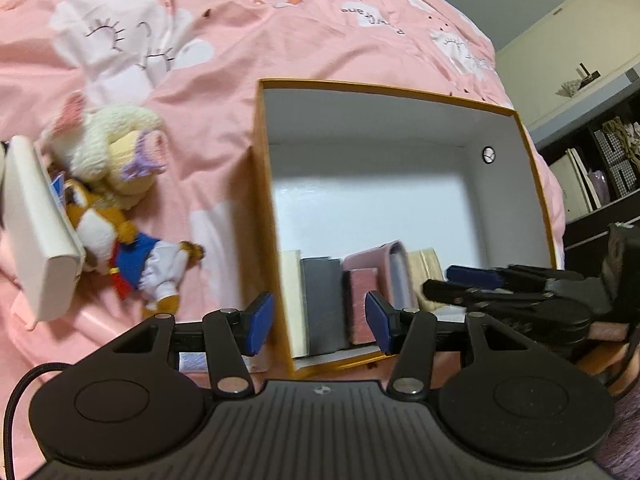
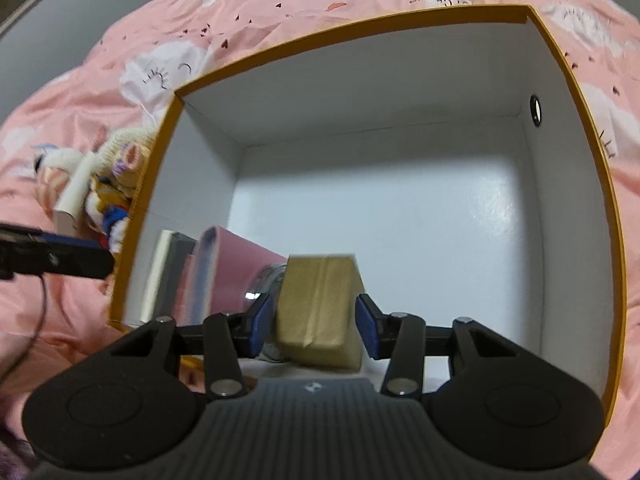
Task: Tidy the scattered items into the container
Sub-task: 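Release the gold box in the shoebox and withdraw both grippers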
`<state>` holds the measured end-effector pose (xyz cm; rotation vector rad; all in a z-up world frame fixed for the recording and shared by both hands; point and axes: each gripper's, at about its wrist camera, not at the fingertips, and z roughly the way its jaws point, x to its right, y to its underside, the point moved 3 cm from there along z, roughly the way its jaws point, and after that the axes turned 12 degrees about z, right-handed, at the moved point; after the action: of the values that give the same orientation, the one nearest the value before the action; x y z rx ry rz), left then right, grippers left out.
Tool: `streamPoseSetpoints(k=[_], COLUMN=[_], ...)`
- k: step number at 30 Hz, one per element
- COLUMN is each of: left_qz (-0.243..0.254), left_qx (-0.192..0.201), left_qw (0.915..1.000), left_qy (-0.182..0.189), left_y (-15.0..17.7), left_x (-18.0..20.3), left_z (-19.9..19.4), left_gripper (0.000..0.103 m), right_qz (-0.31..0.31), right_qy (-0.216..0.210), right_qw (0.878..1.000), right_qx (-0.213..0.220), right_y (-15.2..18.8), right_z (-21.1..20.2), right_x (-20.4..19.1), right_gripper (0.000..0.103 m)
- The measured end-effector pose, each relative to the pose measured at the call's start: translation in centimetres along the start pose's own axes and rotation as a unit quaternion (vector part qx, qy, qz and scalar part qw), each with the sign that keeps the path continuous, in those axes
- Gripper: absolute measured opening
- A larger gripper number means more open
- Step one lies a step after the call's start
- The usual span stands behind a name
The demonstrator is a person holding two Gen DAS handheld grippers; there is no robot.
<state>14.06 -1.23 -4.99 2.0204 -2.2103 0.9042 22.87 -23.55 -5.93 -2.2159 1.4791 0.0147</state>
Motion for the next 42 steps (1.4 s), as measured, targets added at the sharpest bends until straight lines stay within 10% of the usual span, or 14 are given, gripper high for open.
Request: streamPoseSetpoints(k=[8,21,34,42], left_qz=[-0.001,0.034,0.039,0.044], left_qx=[-0.008,0.022,0.057,0.057], left_qw=[0.9997,0.9974,0.9909,0.9882], left_qy=[-0.022,-0.06,-0.116,-0.135], left_y=[2.3,4.1,7.3,8.1], left_x=[-1.9,-3.4,-6.5,-7.2], left_z=[-0.2,-3.6,-9.2,-10.3], left_gripper=[0.059,0.059,0.059,0.059], right_qz=[0.003,-0.044,-0.067,-0.054], right_qy=[0.019,0.047,-0.085,-0.133], right_qw=[1.0,0.996,0.985,0.986], right_qx=[-0.011,0.06,0.132,0.085], right_y=[0.2,1.5,6.3,9.2], right_z=[0.0,-1.6,-5.2,-2.0], right_x=[-0.2,-2.3,-10.0,-13.7], right_gripper=[0.026,0.027,0.042,0.044])
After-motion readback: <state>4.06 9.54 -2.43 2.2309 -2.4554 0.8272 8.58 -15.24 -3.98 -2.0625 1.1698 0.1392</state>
